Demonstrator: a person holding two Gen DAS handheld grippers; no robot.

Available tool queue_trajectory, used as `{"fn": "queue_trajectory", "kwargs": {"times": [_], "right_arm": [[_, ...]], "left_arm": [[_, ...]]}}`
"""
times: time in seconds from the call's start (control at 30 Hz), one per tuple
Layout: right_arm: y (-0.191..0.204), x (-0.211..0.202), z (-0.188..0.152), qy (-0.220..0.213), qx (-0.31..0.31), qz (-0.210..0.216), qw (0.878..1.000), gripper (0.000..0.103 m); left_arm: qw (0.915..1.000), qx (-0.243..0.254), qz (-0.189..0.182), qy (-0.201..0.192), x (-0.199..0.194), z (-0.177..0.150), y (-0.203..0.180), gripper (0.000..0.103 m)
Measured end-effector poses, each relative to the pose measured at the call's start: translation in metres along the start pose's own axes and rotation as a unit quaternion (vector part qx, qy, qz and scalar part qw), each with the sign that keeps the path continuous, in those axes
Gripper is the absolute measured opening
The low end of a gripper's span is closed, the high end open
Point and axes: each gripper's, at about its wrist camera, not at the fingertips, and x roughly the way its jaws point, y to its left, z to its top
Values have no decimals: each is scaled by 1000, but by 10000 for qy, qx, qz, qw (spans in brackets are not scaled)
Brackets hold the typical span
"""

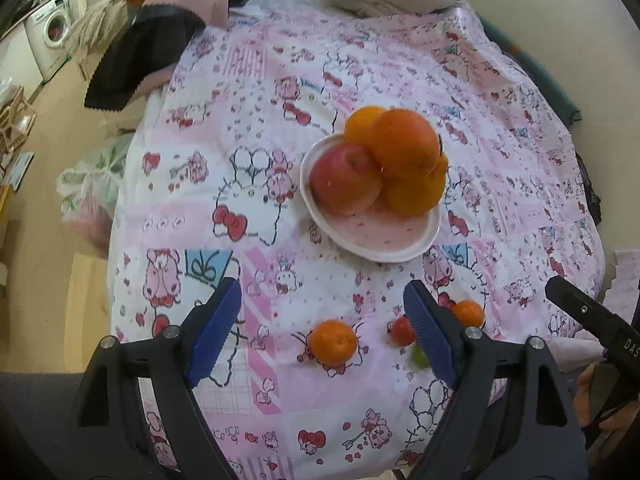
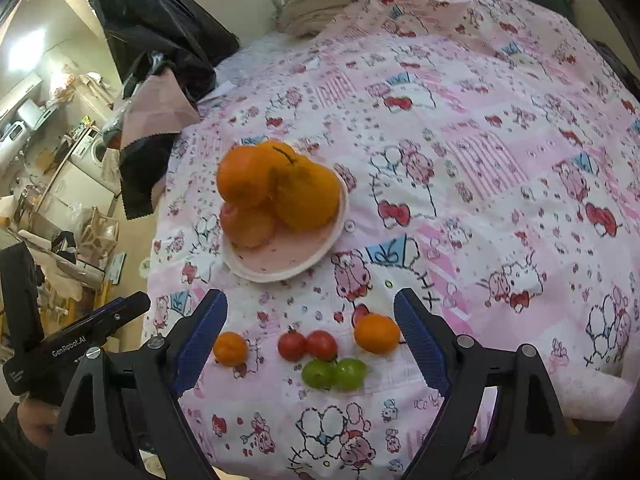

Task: Organize fruits
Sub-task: 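Reach the left tool to the small mandarin on the quilt and grasp it, then carry the mandarin onto the plate with the left tool while the right tool brings another mandarin there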

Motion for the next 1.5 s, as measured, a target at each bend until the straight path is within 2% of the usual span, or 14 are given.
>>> {"fn": "queue_trajectory", "kwargs": {"times": [0.33,0.43,0.6,0.83,1.07,1.2,1.27,1.37,1.47,1.5], "right_arm": [[-17,24,2,472,467,-4,9978,88],[-21,33,1,650,601,-39,9961,88],[-26,39,4,749,788,-78,9940,88],[-31,44,7,847,991,-5,9915,88],[-29,49,11,895,979,32,9912,88],[-39,50,12,889,1146,27,9894,88],[-46,51,10,952,1285,60,9871,88],[-53,57,5,1133,1427,55,9832,88],[-52,70,0,1392,1361,-89,9808,87],[-53,76,-3,1512,1393,-96,9786,83]], "left_arm": [[9982,355,154,450,28,-11,-14,81],[9957,494,175,760,44,-16,-18,81],[9885,709,197,1319,70,-29,-23,81],[9767,1245,188,1740,88,-51,-35,77],[9754,1319,154,1760,109,-44,-37,60],[9732,1349,375,1826,121,-46,-38,40],[9725,1419,230,1832,115,-45,-42,38],[9774,1549,292,1408,95,-39,-49,38],[9814,1337,170,1368,86,-34,-47,38],[9818,1349,197,1321,83,-33,-47,38]]}}
